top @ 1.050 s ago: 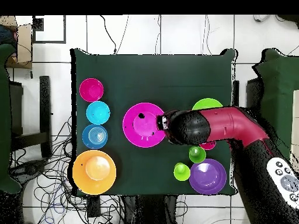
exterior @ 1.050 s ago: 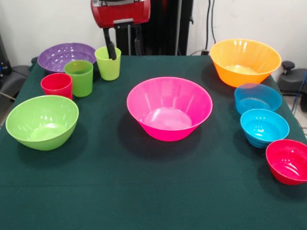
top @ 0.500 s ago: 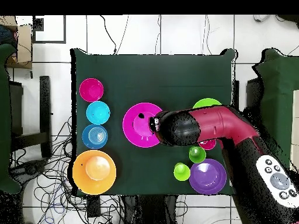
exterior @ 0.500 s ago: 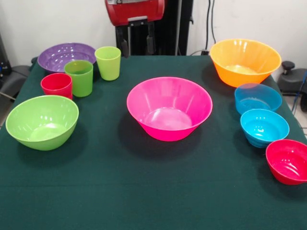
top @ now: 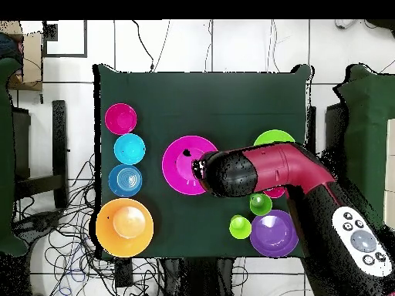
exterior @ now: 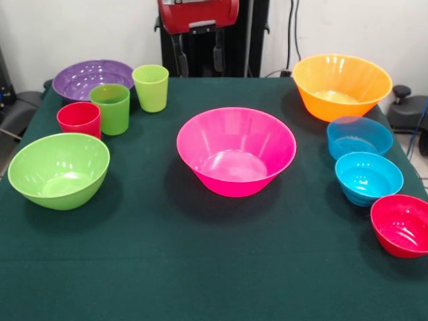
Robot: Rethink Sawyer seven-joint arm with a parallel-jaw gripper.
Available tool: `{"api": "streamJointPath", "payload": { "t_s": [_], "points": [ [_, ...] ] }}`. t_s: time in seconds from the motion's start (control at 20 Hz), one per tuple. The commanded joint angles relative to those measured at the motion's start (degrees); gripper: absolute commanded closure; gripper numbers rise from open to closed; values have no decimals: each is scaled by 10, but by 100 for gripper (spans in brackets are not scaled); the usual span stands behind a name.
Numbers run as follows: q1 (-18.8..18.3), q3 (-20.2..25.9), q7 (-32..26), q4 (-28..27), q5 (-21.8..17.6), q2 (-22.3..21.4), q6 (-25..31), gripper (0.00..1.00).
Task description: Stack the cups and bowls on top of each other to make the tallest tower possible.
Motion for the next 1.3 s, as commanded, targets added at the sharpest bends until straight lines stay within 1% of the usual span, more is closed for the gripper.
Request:
{"api": "streamJointPath", "payload": {
  "t_s": [0.05, 0.45, 0.65, 1.1, 1.2, 1.3],
  "points": [
    [4, -27, 15, 49, -6, -7, -31, 0],
    [-5, -39, 19, 60, -23, 5, -63, 0],
    [-8, -45, 15, 60, -16, 7, -56, 0],
    [-33, -38, -3, 71, -1, -23, -46, 0],
    [-37, -36, -9, 68, -3, -19, -45, 0],
    [-36, -39, -2, 70, -10, -12, -55, 0]
  ]
}}
